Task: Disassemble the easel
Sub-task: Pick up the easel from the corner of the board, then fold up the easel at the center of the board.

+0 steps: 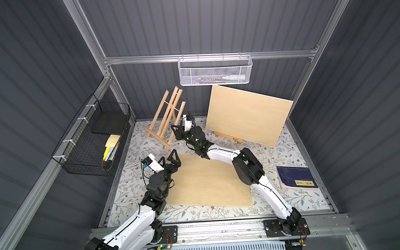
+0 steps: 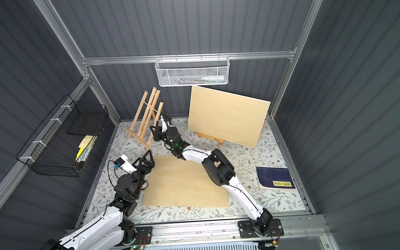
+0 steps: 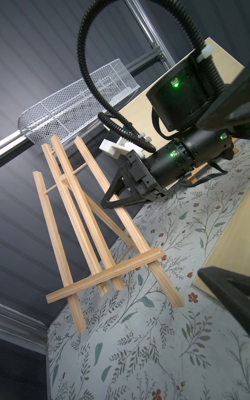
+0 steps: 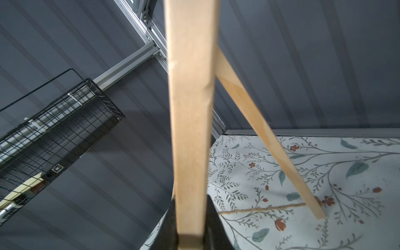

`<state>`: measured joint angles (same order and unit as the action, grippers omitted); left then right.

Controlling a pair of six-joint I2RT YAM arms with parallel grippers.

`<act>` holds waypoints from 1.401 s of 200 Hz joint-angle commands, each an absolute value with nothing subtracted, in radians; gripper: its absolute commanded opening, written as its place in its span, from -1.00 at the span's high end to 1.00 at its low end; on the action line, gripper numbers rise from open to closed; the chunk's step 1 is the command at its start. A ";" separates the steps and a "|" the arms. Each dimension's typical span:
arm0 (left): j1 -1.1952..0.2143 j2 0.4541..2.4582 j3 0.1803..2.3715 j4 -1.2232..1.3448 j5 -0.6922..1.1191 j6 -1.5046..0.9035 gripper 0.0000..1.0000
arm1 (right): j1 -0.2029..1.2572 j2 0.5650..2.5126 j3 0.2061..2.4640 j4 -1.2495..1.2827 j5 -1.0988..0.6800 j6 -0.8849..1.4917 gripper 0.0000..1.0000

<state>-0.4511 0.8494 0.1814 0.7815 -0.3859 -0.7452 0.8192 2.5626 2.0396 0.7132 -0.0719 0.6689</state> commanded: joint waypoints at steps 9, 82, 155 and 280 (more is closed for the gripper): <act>-0.456 0.832 0.245 0.733 -0.369 -0.784 -0.99 | 0.802 2.486 1.981 0.827 -0.059 0.794 1.00; -0.456 0.953 0.549 0.512 -0.310 -0.856 -0.99 | 0.775 2.434 1.867 0.873 -0.020 1.090 1.00; -0.454 1.256 1.083 0.106 -0.386 -0.546 -0.99 | 0.775 2.422 1.807 0.870 -0.012 1.293 1.00; -0.322 1.731 1.515 -0.184 -0.479 -0.294 -0.95 | 0.792 2.593 1.991 0.734 -0.011 1.349 1.00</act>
<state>-0.3515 1.6600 1.4380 -0.0845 -0.4759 -0.3397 0.7891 2.5549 1.9282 0.7315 -0.0154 1.3380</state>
